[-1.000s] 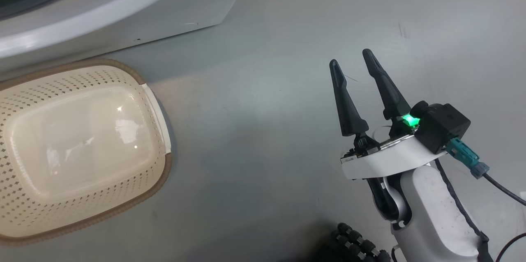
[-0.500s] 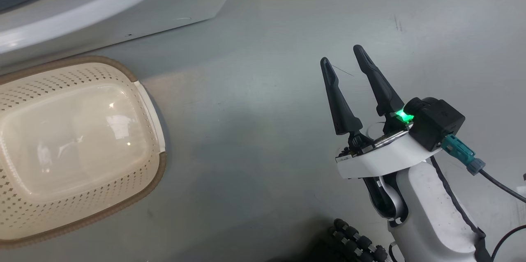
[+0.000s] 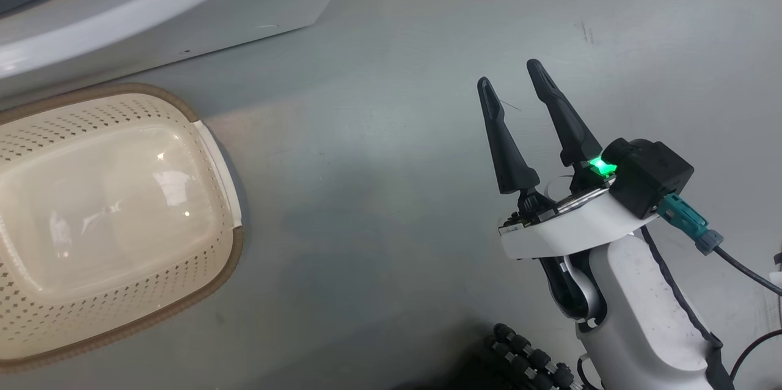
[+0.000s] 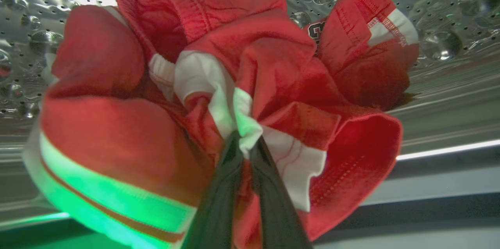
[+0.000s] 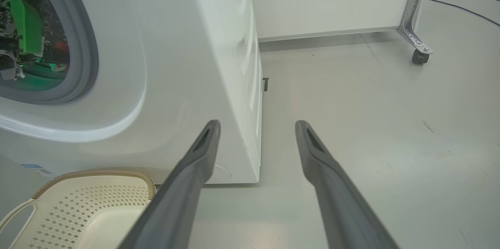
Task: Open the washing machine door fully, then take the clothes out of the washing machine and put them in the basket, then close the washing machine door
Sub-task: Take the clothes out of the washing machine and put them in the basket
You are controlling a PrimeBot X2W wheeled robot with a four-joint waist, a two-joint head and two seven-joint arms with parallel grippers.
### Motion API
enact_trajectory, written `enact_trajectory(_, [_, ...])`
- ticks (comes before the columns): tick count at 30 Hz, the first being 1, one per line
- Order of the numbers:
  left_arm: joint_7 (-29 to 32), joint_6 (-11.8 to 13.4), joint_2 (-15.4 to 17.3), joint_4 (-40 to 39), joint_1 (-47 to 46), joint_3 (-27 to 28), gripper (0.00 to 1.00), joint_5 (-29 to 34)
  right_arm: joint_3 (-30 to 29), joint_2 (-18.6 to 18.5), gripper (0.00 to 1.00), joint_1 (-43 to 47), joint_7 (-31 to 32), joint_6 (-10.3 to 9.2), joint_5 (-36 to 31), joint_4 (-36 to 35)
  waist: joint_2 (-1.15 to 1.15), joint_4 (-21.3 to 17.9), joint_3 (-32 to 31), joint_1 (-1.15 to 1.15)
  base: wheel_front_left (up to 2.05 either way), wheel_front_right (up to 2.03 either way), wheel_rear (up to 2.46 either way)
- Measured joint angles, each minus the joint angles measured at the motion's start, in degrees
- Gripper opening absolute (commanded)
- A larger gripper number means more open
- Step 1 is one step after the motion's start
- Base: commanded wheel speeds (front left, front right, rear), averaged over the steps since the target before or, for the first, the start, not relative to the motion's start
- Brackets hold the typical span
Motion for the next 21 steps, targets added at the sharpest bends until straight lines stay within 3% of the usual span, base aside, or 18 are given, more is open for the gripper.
enact_trajectory(8, [-1.93, -0.11, 0.18, -0.26, -0.31, -1.52, 0.0, 1.19, -0.32, 0.0, 1.0, -0.4, 0.0, -0.19, -0.02, 0.09, 0.0, 0.45, 0.01, 0.0, 0.0, 0.0, 0.0])
enact_trajectory(21, [-12.96, -1.0, -0.99, -3.19, 0.88, -1.86, 0.0, 2.09, -1.22, -0.01, 1.0, -0.95, 0.0, -0.4, -1.49, 1.12, 0.0, 2.44, -1.86, 0.0, 0.0, 0.0, 0.0])
